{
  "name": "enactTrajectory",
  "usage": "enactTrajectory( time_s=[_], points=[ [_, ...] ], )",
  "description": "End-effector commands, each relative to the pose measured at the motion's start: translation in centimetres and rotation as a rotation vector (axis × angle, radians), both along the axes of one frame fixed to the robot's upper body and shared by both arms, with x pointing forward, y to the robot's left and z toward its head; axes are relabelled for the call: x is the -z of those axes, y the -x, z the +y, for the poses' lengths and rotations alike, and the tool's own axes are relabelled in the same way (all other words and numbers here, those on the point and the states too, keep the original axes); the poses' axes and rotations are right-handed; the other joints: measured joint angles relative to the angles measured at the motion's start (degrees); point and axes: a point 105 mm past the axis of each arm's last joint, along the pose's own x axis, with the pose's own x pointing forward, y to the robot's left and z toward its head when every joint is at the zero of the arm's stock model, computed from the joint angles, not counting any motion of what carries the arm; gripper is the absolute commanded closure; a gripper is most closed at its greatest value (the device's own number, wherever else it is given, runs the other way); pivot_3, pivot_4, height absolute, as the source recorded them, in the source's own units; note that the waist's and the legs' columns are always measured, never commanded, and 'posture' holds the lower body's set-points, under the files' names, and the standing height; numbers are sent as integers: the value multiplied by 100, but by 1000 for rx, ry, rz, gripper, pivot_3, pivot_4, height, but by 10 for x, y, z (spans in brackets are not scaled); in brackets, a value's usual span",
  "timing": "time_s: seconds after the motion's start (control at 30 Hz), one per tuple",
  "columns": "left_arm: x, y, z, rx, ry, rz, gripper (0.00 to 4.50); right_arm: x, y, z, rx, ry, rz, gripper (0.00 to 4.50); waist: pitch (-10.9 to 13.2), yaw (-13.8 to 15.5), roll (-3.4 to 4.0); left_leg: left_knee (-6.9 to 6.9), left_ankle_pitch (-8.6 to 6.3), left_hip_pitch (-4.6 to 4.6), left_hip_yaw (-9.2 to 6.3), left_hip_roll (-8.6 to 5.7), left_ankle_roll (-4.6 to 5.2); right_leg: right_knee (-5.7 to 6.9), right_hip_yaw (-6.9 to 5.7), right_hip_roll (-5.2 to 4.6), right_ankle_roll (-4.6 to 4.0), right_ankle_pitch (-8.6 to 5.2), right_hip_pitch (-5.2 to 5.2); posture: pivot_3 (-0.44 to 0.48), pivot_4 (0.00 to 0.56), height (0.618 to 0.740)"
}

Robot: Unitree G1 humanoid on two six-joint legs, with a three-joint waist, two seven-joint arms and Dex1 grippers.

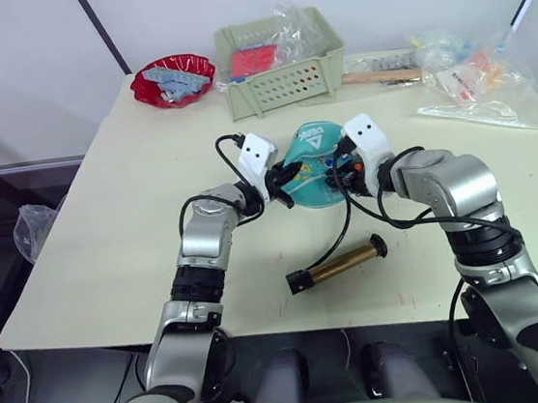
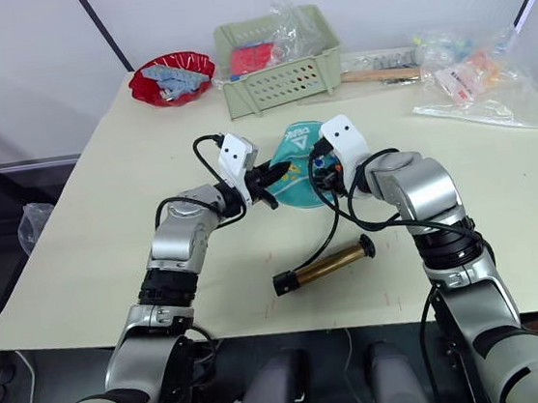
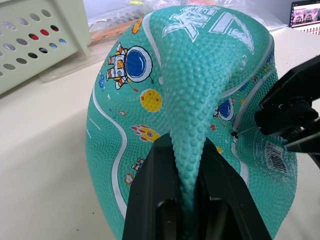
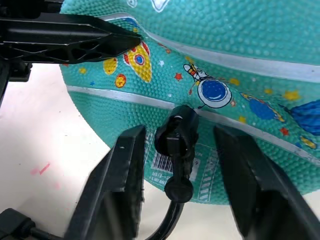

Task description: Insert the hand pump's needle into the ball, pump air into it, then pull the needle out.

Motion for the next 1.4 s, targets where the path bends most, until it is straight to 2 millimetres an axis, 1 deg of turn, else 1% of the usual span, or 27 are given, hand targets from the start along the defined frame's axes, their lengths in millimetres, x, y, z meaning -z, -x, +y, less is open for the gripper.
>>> enactTrajectory(
  time_s=[0.03, 0.4, 0.47, 0.5, 0.53, 0.57, 0.6, 0.67, 0.83, 0.97, 1.07, 1.2, 1.3, 1.4],
  points=[
    [37, 11, -9, 41, -46, 126, 4500, -17, -4, 0, 3, -24, -64, 1981, 0, -1, 0, 0, 0, 0, 0, 0, 0, 0, 0, 0, 0, 0, 0, 0, 150, 740],
    [39, 13, -9, 47, -50, 131, 4500, -18, -9, 0, 21, -38, -70, 1981, 0, -2, 0, 1, 2, 1, 3, 0, 0, 3, 0, 0, 0, 0, 0, 0, 150, 740],
    [39, 13, -9, 47, -51, 131, 4500, -18, -9, -1, 24, -40, -69, 2488, 0, -2, 0, 1, 2, 1, 3, -1, 0, 4, 0, 0, 0, 0, 0, 0, 150, 740],
    [39, 13, -9, 46, -50, 131, 4500, -18, -9, 0, 23, -40, -70, 2848, 0, -2, 0, 1, 2, 1, 3, 0, 0, 4, 0, 0, 0, 0, 0, 0, 150, 740],
    [39, 12, -9, 45, -50, 131, 4500, -18, -9, 0, 22, -39, -71, 2848, 0, -2, 0, 1, 2, 1, 3, 0, 0, 4, 0, 0, 0, 0, 0, 0, 150, 740],
    [39, 12, -9, 45, -50, 131, 4500, -18, -9, 0, 21, -39, -72, 3510, 0, -2, 0, 2, 2, 1, 3, 0, 0, 5, 0, 0, 0, 0, 1, 0, 150, 740],
    [39, 12, -9, 43, -50, 131, 4500, -18, -9, 0, 16, -38, -77, 3935, 0, -2, 0, 3, 2, 1, 3, 0, 0, 5, 0, 0, 0, 0, 1, 0, 150, 740],
    [39, 12, -8, 37, -51, 131, 4500, -19, -8, 1, -2, -23, -90, 4081, 0, -3, 0, 4, 2, 2, 4, -1, 0, 6, 1, 0, 0, 0, 1, 0, 150, 740],
    [38, 10, -9, 37, -42, 130, 4500, -16, -7, 1, -54, 92, -114, 4086, 0, -3, 0, 5, 3, 1, 4, -2, 1, 7, 1, 0, 0, 0, 1, 0, 150, 740],
    [37, 10, -12, 45, -40, 128, 4500, -11, -7, 6, -165, 274, -177, 4086, -1, -2, 0, 10, 3, 1, 3, -3, 1, 9, 0, -1, 0, 0, 2, 0, 150, 740],
    [37, 10, -13, 51, -42, 130, 4500, -8, -7, 13, -239, 356, -192, 4086, -1, -9, 0, 12, 3, 5, 1, -4, 1, 9, -1, 0, 0, 0, 7, 0, 150, 740],
    [38, 10, -13, 52, -46, 129, 4500, 0, -8, 18, -305, 442, -160, 4086, -3, -39, 0, 14, 4, 11, 0, -3, 1, 14, -1, 0, 0, 1, 11, 0, 150, 740],
    [36, 9, -14, 53, -43, 126, 4500, 6, -11, 19, -313, 486, -134, 4086, -5, -67, 0, 16, 6, 15, 0, -3, 1, 19, -2, 0, 0, 1, 14, 0, 150, 740],
    [36, 9, -14, 52, -44, 124, 4500, 10, -15, 20, -318, 516, -113, 4086, -5, -88, 0, 18, 6, 42, -1, -3, 1, 18, -3, 0, -1, 0, 42, 0, 150, 740]
  ],
)
